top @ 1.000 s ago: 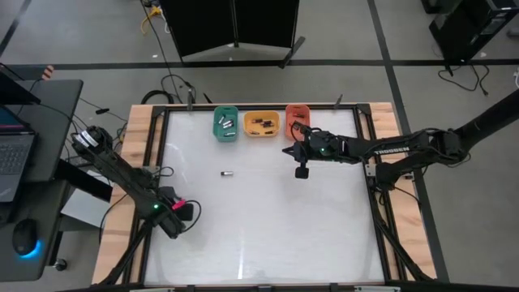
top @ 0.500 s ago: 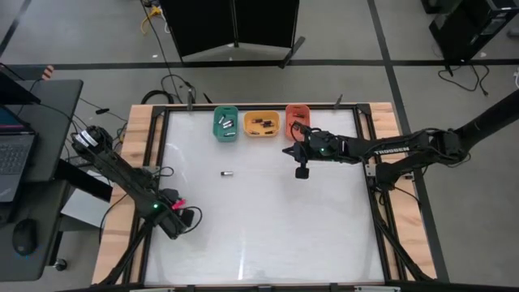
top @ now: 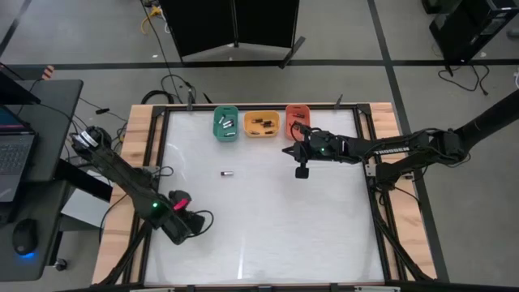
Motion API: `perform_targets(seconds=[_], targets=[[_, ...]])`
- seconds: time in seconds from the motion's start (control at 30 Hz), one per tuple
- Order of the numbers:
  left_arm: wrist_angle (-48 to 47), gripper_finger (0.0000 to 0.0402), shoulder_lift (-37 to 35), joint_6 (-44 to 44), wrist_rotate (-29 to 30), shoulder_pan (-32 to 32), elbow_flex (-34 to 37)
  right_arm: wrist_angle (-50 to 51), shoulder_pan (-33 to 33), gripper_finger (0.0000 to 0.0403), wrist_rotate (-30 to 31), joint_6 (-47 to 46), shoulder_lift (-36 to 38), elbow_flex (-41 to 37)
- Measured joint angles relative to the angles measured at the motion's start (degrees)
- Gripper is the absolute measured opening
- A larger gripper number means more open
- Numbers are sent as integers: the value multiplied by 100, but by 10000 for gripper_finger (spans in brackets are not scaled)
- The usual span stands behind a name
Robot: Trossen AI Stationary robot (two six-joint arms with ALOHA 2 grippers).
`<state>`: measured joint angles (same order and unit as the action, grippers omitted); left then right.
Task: Sort batteries
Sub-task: Put the silver battery into the green bin
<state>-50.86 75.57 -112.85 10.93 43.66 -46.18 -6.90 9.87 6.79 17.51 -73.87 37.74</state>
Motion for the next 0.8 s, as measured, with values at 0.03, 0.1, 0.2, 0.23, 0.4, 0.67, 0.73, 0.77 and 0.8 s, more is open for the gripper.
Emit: perform_targets(seconds=[0.03, 0.1, 0.2, 0.23, 0.4, 0.67, 0.73, 0.77, 0.8], targets=[[15, 44, 0, 188, 60, -107, -59, 0, 0, 11, 0, -26, 0, 0], [18, 44, 0, 674, 98, -367, -159, 2, 0, 11, 0, -85, 0, 0], [4, 44, 0, 1497, 139, -841, -289, 6, 0, 11, 2, -135, 0, 0], [13, 44, 0, 1822, 146, -1024, -343, 4, 0, 11, 0, -152, 0, 0], [30, 44, 0, 3540, 148, -2033, -552, 6, 0, 11, 2, -366, 0, -1], [191, 44, 0, 6496, -224, -4094, -958, -559, -24, 11, 2, -843, 0, -469], [235, 44, 0, 7228, -331, -4625, -1172, -787, -55, 11, 23, -946, -1, -604], [235, 44, 0, 7566, -358, -4885, -1285, -902, -82, 11, 73, -992, -2, -648], [233, 44, 3, 7885, -405, -5152, -1400, -1008, -106, 11, 126, -1032, -2, -683]])
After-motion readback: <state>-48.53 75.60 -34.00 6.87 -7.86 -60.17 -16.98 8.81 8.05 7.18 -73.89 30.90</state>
